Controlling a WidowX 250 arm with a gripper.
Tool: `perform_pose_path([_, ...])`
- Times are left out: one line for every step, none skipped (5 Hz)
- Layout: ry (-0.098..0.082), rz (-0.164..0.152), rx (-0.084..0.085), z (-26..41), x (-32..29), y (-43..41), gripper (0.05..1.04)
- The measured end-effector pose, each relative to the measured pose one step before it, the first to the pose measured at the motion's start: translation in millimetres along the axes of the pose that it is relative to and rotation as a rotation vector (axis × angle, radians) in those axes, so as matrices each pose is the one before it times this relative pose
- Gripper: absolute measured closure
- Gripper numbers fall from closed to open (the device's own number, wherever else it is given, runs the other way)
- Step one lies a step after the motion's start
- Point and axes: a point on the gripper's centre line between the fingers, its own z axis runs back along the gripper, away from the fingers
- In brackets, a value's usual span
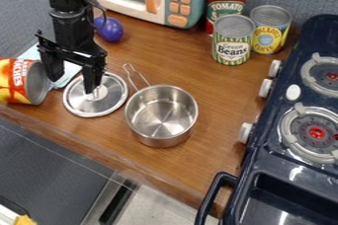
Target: Take the eggplant and put it on the aquamarine cloth
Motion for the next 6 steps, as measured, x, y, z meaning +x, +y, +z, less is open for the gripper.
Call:
perform_pose_path([0.0336, 0.0008, -0.0099, -8.66, -2.62, -1.88, 0.084])
perform_pose_path([-0.0195, 0.0149, 0.0080, 12.25, 13.24, 5.98, 0.083])
perform_pose_path([0.0204, 0.0243, -0.0422, 9.20, 14.61, 12.77, 0.083])
perform_pose_path([0.0178, 0.0247, -0.0172, 13.31, 25.24, 11.59, 0.083])
perform_pose_path([0.0065, 0.0520, -0.0144, 14.70, 23.24, 6.49, 0.083])
perform_pose_path([0.0228, 0.1151, -0.0109, -5.45, 14.77, 9.56, 0.084])
